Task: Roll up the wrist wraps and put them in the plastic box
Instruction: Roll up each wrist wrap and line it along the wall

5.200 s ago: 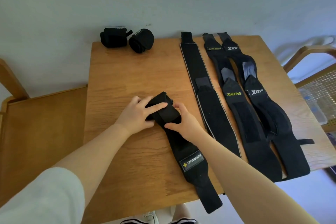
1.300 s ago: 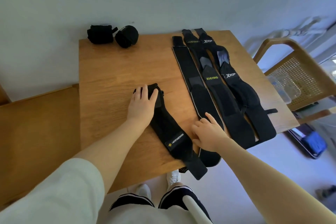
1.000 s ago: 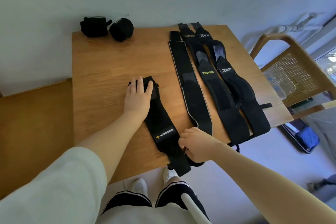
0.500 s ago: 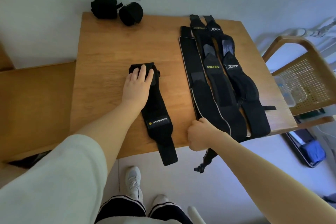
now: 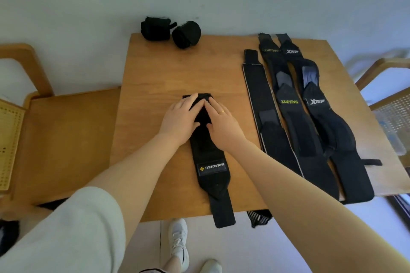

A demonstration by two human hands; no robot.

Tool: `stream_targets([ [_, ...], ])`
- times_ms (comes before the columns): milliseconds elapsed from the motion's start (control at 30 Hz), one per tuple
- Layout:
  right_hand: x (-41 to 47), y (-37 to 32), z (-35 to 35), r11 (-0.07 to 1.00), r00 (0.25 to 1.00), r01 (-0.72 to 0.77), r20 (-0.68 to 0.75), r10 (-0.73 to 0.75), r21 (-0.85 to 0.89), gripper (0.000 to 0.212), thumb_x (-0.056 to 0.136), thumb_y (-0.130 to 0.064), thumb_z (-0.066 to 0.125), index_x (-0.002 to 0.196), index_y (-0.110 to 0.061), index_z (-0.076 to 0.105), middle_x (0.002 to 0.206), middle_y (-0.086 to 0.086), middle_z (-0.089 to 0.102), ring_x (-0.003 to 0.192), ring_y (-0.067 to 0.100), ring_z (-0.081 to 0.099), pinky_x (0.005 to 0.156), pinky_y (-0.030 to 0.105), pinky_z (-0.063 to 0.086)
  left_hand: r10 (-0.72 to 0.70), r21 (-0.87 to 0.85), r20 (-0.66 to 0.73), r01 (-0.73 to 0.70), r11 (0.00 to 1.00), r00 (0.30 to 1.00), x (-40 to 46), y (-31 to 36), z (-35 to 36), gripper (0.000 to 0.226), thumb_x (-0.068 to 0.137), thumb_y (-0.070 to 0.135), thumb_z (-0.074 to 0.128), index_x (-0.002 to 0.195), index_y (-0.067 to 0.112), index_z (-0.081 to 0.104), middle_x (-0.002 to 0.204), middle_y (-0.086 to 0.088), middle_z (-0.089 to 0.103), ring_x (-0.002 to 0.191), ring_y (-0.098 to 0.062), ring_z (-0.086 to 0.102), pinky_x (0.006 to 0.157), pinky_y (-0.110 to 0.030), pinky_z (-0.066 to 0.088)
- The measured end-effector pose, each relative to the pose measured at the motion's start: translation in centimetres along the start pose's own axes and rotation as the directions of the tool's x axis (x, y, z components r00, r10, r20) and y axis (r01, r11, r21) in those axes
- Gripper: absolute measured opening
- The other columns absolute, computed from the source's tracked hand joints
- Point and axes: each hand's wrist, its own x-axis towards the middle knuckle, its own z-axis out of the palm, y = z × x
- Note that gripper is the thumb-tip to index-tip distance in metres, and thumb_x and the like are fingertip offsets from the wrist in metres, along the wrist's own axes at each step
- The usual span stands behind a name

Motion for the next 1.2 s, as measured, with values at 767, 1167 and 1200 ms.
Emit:
stream_targets([
  [767,10.0,2.2,-2.3,0.788,0.975,-0.198,0.201,0.096,0.582,0.062,0.096,-0.018,0.052,0.147,-0.037,0.022,0.143,0.003,0.037,0.126,0.022,0.042,0.096,0.034,0.044,-0.082,-0.414,0.193,0.157,0.896,0.978,7.2,-4.6,-3.1,0.078,0.085,0.034,0.068,0.148,0.025,0.023,0.150,0.002,0.030,0.131,-0.019,0.038,0.102,-0.034,0.038],
  [1167,2.8,5.3,-4.6,0.495,0.923,-0.370,0.251,0.292,0.786,0.031,0.087,-0.024,0.068,0.115,-0.016,0.057,0.108,-0.001,0.067,0.103,0.016,0.063,0.088,0.030,0.052,-0.139,-0.685,0.673,0.540,-0.489,0.727,2.9,0.8,-2.2,0.019,0.087,0.031,0.058,0.101,0.018,0.057,0.082,-0.008,0.065,0.072,-0.024,0.059,0.065,-0.031,0.041],
  [1200,2.6,5.6,-5.4,0.482,0.936,-0.336,0.231,0.264,0.809,0.030,0.087,-0.019,0.067,0.114,-0.015,0.056,0.108,0.000,0.067,0.104,0.016,0.063,0.085,0.026,0.050,-0.114,-0.661,0.667,0.514,-0.547,0.736,2.8,1.4,-2.4,0.022,0.084,0.033,0.059,0.098,0.017,0.056,0.076,-0.008,0.064,0.070,-0.023,0.057,0.064,-0.031,0.039],
])
